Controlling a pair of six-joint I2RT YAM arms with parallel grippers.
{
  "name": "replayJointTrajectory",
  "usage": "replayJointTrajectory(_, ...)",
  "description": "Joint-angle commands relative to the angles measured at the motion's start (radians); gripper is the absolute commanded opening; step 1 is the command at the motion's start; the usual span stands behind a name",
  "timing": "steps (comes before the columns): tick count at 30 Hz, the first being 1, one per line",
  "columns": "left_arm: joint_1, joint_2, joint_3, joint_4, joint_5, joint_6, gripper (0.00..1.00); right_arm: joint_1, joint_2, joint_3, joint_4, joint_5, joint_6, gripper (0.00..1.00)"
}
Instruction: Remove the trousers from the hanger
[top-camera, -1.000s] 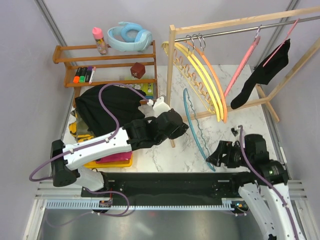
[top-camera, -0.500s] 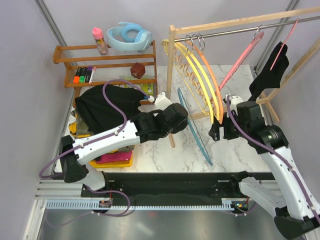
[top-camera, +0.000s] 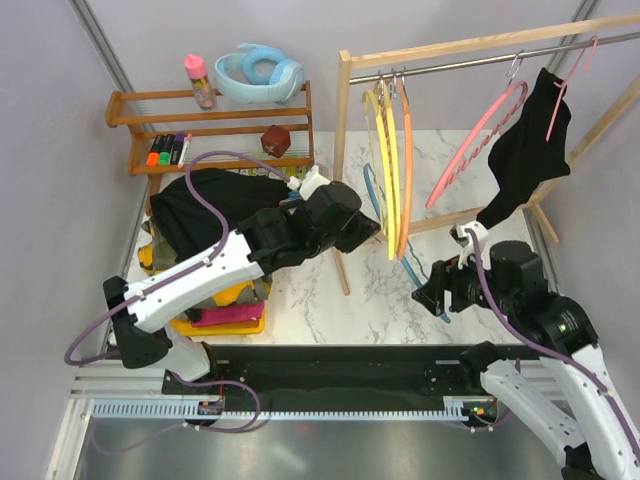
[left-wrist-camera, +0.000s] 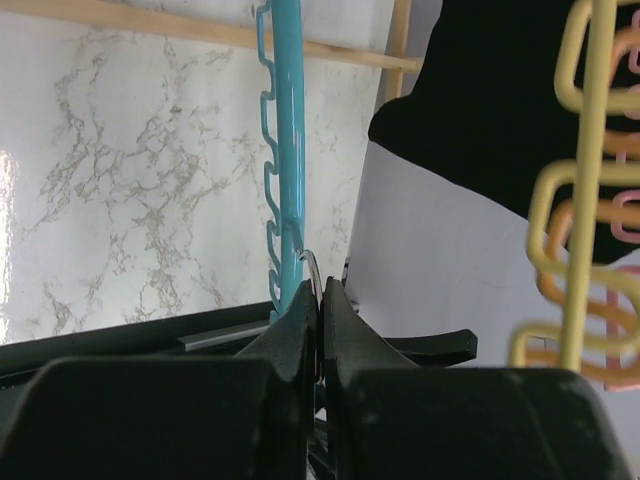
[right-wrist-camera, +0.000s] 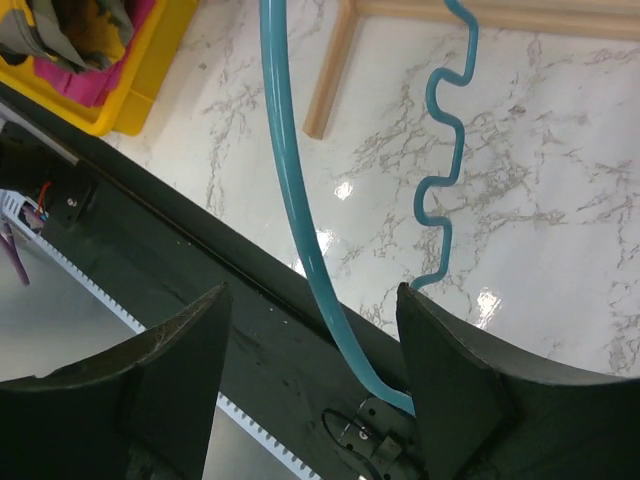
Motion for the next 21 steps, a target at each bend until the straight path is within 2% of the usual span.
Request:
replayJointTrajectory(1, 0.004, -0.088, 0.001, 0.013, 0.040, -0.056, 0.02, 0.003, -0.074, 0.016, 0.006, 0.057, 0.069, 0.73)
replayJointTrajectory(5, 0.004, -0.110, -0.033, 0.027, 0.072, -0.090, 0.02, 0.003, -0.106, -0.054, 0.041, -0.054, 0.091, 0.66)
replayJointTrajectory(9, 0.002, -0.114, -0.033, 0.035, 0.080, -0.086, 0.02, 0.003, -0.127, -0.099, 0.058, -0.134, 0.112, 0.49)
replayJointTrajectory(14, 0.002, -0.125, -0.040, 0.053, 0.083, -0.086, 0.02, 0.004, -0.137, -0.145, 0.070, -0.221, 0.132, 0.46)
replayJointTrajectory(16, 0.004, -0.125, -0.042, 0.059, 0.083, -0.083, 0.02, 0.003, -0.138, -0.156, 0.075, -0.235, 0.142, 0.18)
replayJointTrajectory(17, 0.005, -0.128, -0.052, 0.058, 0.078, -0.075, 0.02, 0.003, -0.143, -0.150, 0.061, -0.215, 0.143, 0.00)
replayJointTrajectory(18, 0.005, -0.134, -0.062, 0.064, 0.064, -0.067, 0.06, 0.003, -0.147, -0.134, 0.046, -0.180, 0.145, 0.00)
replayJointTrajectory(19, 0.007, -0.149, -0.092, 0.070, 0.058, -0.049, 0.17, 0.003, -0.152, -0.128, 0.017, -0.172, 0.143, 0.00)
replayJointTrajectory(20, 0.010, -0.159, -0.108, 0.082, 0.052, -0.040, 0.32, 0.003, -0.150, -0.116, -0.006, -0.163, 0.137, 0.00)
replayJointTrajectory(21, 0.010, -0.171, -0.124, 0.096, 0.047, -0.032, 0.57, 0.003, -0.149, -0.113, -0.032, -0.131, 0.134, 0.00)
